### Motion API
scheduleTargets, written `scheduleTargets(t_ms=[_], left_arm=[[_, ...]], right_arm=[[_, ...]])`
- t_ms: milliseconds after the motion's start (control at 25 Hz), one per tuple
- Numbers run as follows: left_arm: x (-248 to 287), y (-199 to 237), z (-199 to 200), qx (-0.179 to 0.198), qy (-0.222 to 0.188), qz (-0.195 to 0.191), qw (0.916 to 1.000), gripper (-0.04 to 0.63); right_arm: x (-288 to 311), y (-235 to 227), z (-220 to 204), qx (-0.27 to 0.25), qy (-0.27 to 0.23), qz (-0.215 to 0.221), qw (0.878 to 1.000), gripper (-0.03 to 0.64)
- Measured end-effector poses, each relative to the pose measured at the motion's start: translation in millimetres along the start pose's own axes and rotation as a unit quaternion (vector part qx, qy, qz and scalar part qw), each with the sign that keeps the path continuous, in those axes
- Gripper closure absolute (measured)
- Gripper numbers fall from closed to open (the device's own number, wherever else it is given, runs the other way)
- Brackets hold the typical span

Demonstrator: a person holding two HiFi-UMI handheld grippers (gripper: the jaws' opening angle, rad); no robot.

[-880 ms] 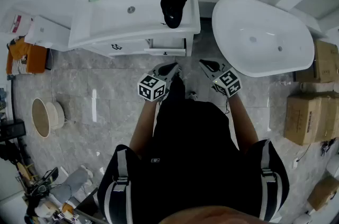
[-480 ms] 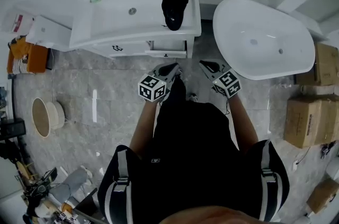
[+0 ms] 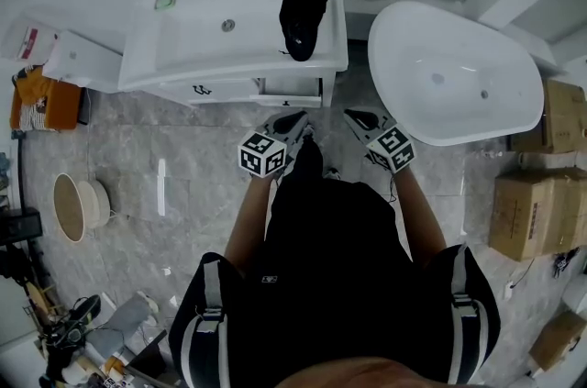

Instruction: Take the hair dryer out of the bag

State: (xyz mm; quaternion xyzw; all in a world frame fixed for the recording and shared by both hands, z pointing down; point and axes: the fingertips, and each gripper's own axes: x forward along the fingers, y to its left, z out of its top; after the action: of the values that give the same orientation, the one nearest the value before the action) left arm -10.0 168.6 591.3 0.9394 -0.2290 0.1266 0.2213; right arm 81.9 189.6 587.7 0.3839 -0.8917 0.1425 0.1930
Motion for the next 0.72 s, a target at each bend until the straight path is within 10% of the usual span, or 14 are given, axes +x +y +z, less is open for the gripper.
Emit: scheduleTargets(t_ms=[720], left_arm=[[32,55,25,-0.017,0.010,-0.007,0.9998,0.578]], right_arm=[[41,-47,21,0.015,0.009,-0.008,1.000,0.558]])
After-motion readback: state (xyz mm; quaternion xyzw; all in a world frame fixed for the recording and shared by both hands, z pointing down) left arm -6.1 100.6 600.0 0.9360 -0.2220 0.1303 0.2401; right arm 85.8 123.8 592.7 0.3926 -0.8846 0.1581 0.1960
